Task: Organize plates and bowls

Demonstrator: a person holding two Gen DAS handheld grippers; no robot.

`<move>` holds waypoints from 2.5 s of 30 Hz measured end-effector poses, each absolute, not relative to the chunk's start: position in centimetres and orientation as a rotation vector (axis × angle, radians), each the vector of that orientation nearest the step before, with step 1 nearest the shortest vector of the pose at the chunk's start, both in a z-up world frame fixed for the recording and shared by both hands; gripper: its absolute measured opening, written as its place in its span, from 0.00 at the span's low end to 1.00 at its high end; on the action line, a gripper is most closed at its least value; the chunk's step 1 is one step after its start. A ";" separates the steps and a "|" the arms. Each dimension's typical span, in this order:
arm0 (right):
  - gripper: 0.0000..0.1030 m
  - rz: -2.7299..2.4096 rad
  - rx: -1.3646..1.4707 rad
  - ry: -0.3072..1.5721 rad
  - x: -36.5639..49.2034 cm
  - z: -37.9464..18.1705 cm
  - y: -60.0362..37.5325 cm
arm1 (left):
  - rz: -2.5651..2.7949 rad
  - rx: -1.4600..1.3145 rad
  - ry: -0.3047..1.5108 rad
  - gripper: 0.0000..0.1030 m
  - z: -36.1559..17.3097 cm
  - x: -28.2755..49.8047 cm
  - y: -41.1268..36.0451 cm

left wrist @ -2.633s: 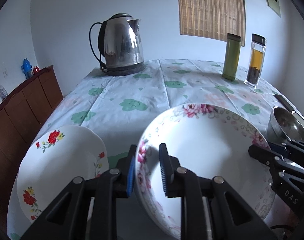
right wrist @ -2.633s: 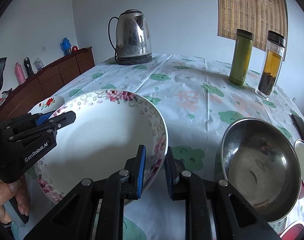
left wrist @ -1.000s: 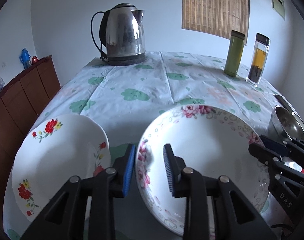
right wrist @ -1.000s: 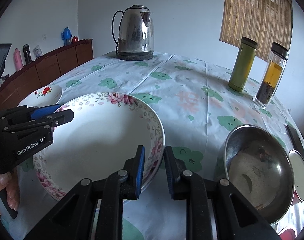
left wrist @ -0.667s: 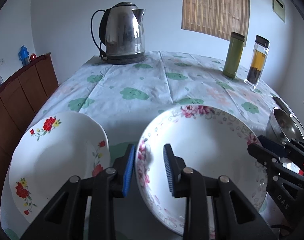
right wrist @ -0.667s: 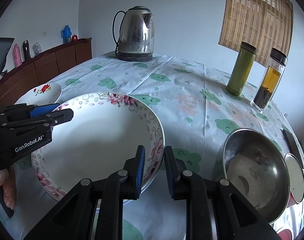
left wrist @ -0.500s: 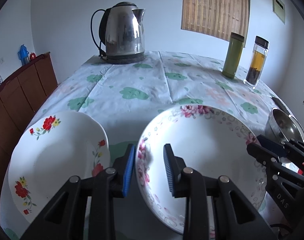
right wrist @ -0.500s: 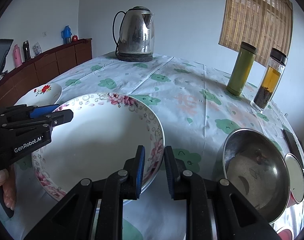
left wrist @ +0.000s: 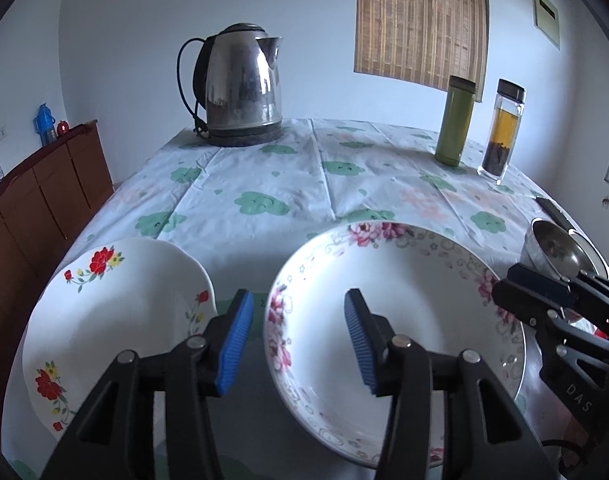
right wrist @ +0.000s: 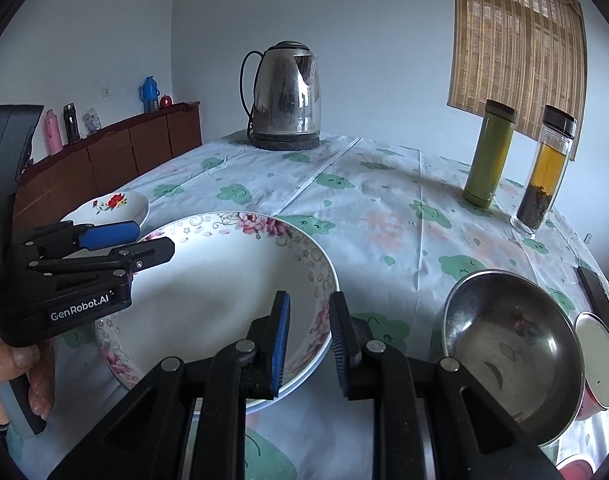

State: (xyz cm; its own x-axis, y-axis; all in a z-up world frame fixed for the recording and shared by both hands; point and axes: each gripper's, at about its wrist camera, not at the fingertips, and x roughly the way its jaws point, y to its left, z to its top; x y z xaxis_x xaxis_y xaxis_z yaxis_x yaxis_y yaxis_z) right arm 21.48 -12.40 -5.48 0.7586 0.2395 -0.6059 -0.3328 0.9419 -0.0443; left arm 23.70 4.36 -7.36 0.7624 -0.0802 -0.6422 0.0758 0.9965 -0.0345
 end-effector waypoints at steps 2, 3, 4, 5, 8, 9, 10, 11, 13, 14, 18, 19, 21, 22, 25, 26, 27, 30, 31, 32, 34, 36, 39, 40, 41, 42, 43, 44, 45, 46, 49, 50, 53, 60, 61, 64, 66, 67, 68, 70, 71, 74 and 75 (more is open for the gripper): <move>0.21 0.313 -0.156 0.631 21.5 -5.5 -12.4 | -0.084 -0.012 0.693 0.47 -7.3 23.6 4.4; 0.21 0.313 -0.155 0.629 21.4 -5.4 -12.4 | -0.084 -0.013 0.690 0.47 -7.3 23.6 4.4; 0.22 0.312 -0.152 0.626 21.4 -5.4 -12.5 | -0.083 -0.013 0.683 0.48 -7.2 23.5 4.4; 0.34 0.314 -0.148 0.623 21.3 -5.4 -12.6 | -0.080 -0.010 0.671 0.57 -7.1 23.3 4.3; 0.76 0.304 -0.141 0.586 20.7 -5.0 -12.9 | -0.069 -0.001 0.626 0.73 -6.6 22.7 4.4; 0.76 0.303 -0.140 0.566 20.4 -4.8 -13.0 | -0.067 -0.001 0.617 0.74 -6.4 22.6 4.5; 0.76 0.307 -0.141 0.551 20.2 -4.7 -13.0 | -0.063 -0.001 0.612 0.75 -6.3 22.6 4.6; 0.76 0.310 -0.146 0.541 20.0 -4.6 -12.9 | -0.058 -0.001 0.609 0.78 -6.2 22.5 4.8; 0.76 0.308 -0.157 0.533 19.9 -4.5 -12.8 | -0.042 -0.002 0.599 0.85 -6.0 22.4 5.1; 0.76 0.311 -0.161 0.531 19.9 -4.5 -12.7 | -0.028 -0.002 0.592 0.90 -5.9 22.4 5.3; 0.76 0.312 -0.164 0.519 19.7 -4.4 -12.7 | -0.011 -0.022 0.574 0.93 -5.5 22.1 6.2; 0.76 0.312 -0.162 0.519 19.8 -4.4 -12.8 | -0.004 -0.026 0.574 0.93 -5.4 22.1 6.4; 0.76 0.317 -0.158 0.515 19.7 -4.4 -12.9 | 0.009 -0.028 0.569 0.96 -5.3 22.1 6.6; 0.77 0.323 -0.156 0.511 19.7 -4.4 -12.9 | 0.022 -0.025 0.568 0.97 -5.3 22.1 6.7; 0.77 0.332 -0.159 0.497 19.4 -4.3 -12.8 | 0.041 -0.019 0.572 1.00 -5.4 22.2 6.8; 0.78 0.333 -0.161 0.492 19.3 -4.2 -12.8 | 0.038 -0.021 0.578 1.00 -5.4 22.3 6.9; 0.78 0.329 -0.164 0.488 19.2 -4.2 -12.8 | 0.036 -0.025 0.583 1.00 -5.5 22.3 7.0; 0.79 0.309 -0.176 0.481 19.0 -4.1 -12.6 | 0.021 -0.053 0.610 1.00 -5.8 22.6 7.4; 0.79 0.312 -0.174 0.490 19.1 -4.1 -12.5 | 0.013 -0.062 0.618 1.00 -5.8 22.6 7.5; 0.79 0.316 -0.167 0.506 19.2 -4.1 -12.4 | 0.008 -0.070 0.619 1.00 -5.7 22.5 7.6; 0.79 0.320 -0.146 0.532 19.5 -4.0 -12.3 | 0.014 -0.075 0.620 1.00 -5.3 22.3 7.8; 0.79 0.325 -0.131 0.556 19.6 -3.6 -12.0 | 0.019 -0.080 0.631 1.00 -4.7 22.1 8.3; 0.79 0.353 -0.112 0.581 19.8 -2.8 -11.2 | 0.026 -0.072 0.612 1.00 -3.5 21.6 9.6; 0.79 0.367 -0.108 0.588 19.8 -2.5 -10.7 | 0.037 -0.061 0.610 1.00 -3.3 21.6 10.2; 0.79 0.381 -0.103 0.593 19.9 -2.3 -10.2 | 0.051 -0.050 0.611 1.00 -3.1 21.6 10.9; 0.79 0.399 -0.100 0.595 20.0 -2.0 -9.6 | 0.070 -0.039 0.611 1.00 -2.9 21.6 11.7; 0.79 0.414 -0.100 0.598 20.0 -1.8 -8.9 | 0.095 -0.025 0.611 1.00 -2.9 21.7 12.6; 0.79 0.427 -0.097 0.600 20.2 -1.7 -8.3 | 0.124 -0.014 0.610 1.00 -3.0 21.7 13.5; 0.78 0.441 -0.094 0.603 20.4 -1.5 -7.6 | 0.154 -0.009 0.608 1.00 -3.2 21.7 14.6; 0.79 0.454 -0.094 0.607 20.6 -1.4 -6.8 | 0.187 -0.009 0.612 1.00 -3.4 21.7 15.6; 0.78 0.483 -0.094 0.617 21.2 -1.4 -4.4 | 0.246 -0.070 0.650 1.00 -4.8 21.9 19.0; 0.76 0.493 -0.096 0.621 21.4 -1.5 -3.6 | 0.253 -0.106 0.661 1.00 -5.3 21.9 20.0; 0.59 0.521 -0.108 0.653 22.4 -2.0 -1.0 | 0.256 -0.189 0.704 0.98 -6.8 22.0 22.1; 0.44 0.520 -0.158 0.749 24.8 -4.7 4.4 | 0.212 -0.255 0.764 0.85 -8.3 22.7 23.0; 0.41 0.522 -0.161 0.764 25.1 -5.1 4.8 | 0.205 -0.265 0.781 0.83 -8.6 22.8 23.1; 0.38 0.518 -0.187 0.805 25.6 -6.2 5.6 | 0.189 -0.297 0.802 0.75 -9.1 23.0 23.4; 0.36 0.509 -0.208 0.820 25.8 -6.6 5.9 | 0.193 -0.301 0.809 0.72 -9.3 23.0 23.5; 0.35 0.506 -0.217 0.822 25.9 -6.6 6.1 | 0.192 -0.297 0.813 0.71 -9.4 23.1 23.4; 0.35 0.502 -0.232 0.828 25.9 -6.7 6.3 | 0.189 -0.292 0.818 0.66 -9.5 23.1 23.3; 0.35 0.501 -0.253 0.843 26.1 -6.9 6.8 | 0.183 -0.282 0.831 0.60 -9.8 23.3 23.1; 0.35 0.504 -0.266 0.859 26.2 -7.1 7.2 | 0.179 -0.278 0.838 0.56 -9.9 23.4 23.0; 0.35 0.482 -0.314 0.852 26.3 -7.3 8.0 | 0.186 -0.275 0.847 0.54 -10.1 23.4 23.2; 0.35 0.483 -0.313 0.850 26.4 -7.4 8.0 | 0.186 -0.277 0.847 0.52 -10.2 23.4 23.2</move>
